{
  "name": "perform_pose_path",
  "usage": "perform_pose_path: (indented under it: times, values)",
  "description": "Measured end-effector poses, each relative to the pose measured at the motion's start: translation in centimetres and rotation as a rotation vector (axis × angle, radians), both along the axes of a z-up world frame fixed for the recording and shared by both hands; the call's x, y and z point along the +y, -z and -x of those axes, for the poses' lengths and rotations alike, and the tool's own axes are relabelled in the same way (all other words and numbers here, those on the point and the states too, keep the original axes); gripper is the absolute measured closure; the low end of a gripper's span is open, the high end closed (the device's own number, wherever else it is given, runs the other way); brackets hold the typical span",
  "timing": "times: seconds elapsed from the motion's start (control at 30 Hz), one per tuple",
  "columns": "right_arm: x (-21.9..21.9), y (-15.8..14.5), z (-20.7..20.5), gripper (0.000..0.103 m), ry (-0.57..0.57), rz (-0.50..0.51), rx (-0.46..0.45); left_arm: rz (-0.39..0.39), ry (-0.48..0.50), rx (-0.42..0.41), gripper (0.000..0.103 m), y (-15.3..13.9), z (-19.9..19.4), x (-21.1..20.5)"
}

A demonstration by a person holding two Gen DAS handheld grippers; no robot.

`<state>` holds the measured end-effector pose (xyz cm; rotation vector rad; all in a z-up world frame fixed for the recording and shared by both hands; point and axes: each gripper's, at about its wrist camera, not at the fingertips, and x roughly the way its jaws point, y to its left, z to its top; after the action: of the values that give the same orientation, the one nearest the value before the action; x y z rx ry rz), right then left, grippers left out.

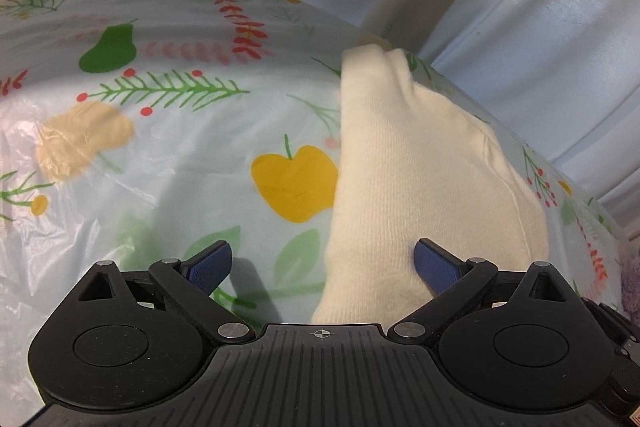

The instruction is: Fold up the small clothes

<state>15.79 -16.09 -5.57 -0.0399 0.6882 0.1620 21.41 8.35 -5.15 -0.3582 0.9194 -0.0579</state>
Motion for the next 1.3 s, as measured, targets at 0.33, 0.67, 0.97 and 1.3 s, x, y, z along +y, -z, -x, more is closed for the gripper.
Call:
perform_pose_path:
  times: [0.33, 0.67, 0.97, 1.3]
  values:
    - [0.5, 1.0, 0.6, 0.079, -0.046, 0.075, -0.062, -0.002, 0.010, 0.015, 0.000, 0.3, -0.4, -0.1]
    - [1.5, 0.3, 0.9, 0.067, -0.026, 0.151, -0.045, -0.039, 0.053, 0.014, 0.000, 0.3, 0.0, 0.0]
    - [-0.5, 0.6, 5.4, 0.016, 0.102, -0.005, 0.279, -0.280, 0.068, 0.023, 0.000, -1.1, 5.5, -0.3]
    - [1.7, -1.8, 8.1, 0.004, 0.162, 0.055, 0.348, -0.427, 0.112, 0.118, 0.000, -1.1, 7.9, -1.5]
